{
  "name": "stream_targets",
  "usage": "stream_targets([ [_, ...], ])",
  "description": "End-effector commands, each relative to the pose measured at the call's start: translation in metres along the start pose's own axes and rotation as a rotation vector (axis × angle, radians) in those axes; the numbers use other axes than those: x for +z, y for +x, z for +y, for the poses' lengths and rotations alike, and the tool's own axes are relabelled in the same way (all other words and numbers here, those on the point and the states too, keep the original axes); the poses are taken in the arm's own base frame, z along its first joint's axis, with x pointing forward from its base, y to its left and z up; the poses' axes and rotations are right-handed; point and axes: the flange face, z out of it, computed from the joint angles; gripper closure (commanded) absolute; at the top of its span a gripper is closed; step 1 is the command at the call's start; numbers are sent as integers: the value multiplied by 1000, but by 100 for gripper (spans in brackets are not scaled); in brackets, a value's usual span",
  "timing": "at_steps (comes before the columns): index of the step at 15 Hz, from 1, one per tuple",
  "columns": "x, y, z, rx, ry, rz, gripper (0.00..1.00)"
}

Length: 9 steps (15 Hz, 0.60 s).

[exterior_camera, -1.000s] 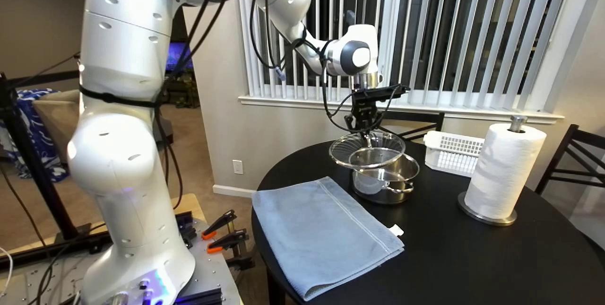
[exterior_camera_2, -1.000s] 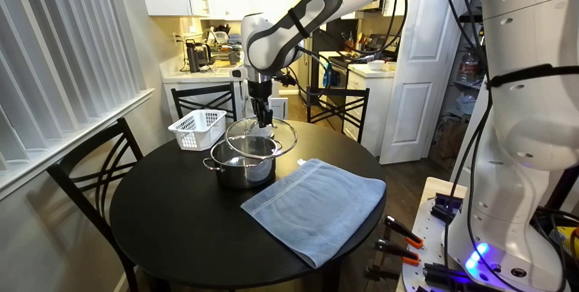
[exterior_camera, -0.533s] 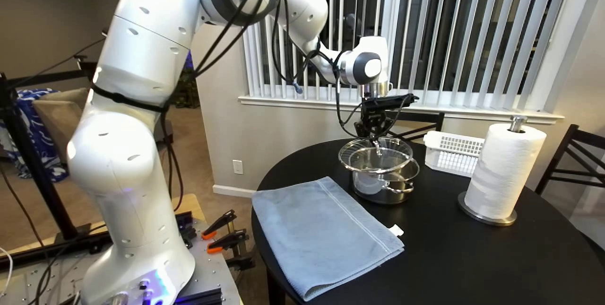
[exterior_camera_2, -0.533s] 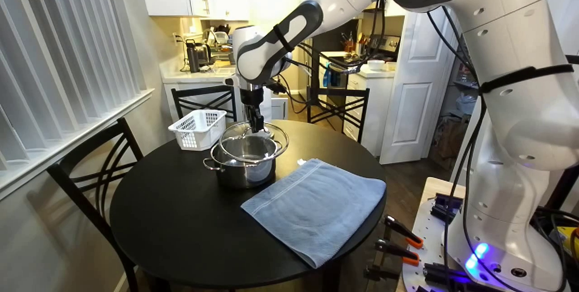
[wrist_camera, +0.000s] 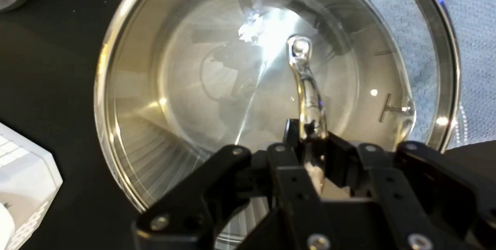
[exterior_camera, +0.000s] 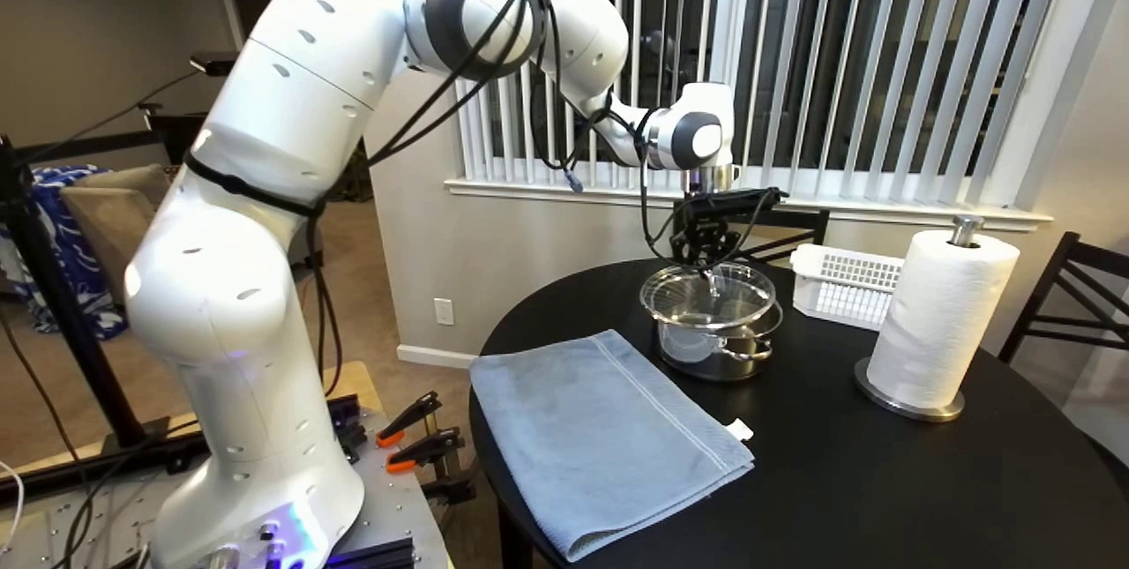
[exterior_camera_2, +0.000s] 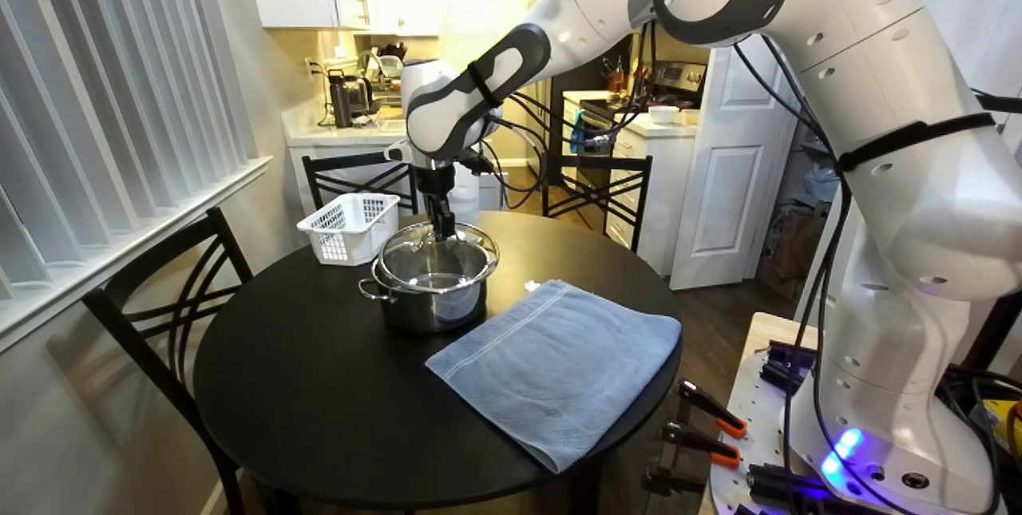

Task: Put the glass lid on the silver pot

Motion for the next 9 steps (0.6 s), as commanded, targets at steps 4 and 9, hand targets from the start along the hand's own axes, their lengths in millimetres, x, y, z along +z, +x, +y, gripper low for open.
stream_targets([
  [4, -38, 7, 24, 6, -3, -8, 98],
  [9, -21, 12, 32, 7, 46, -19, 98],
])
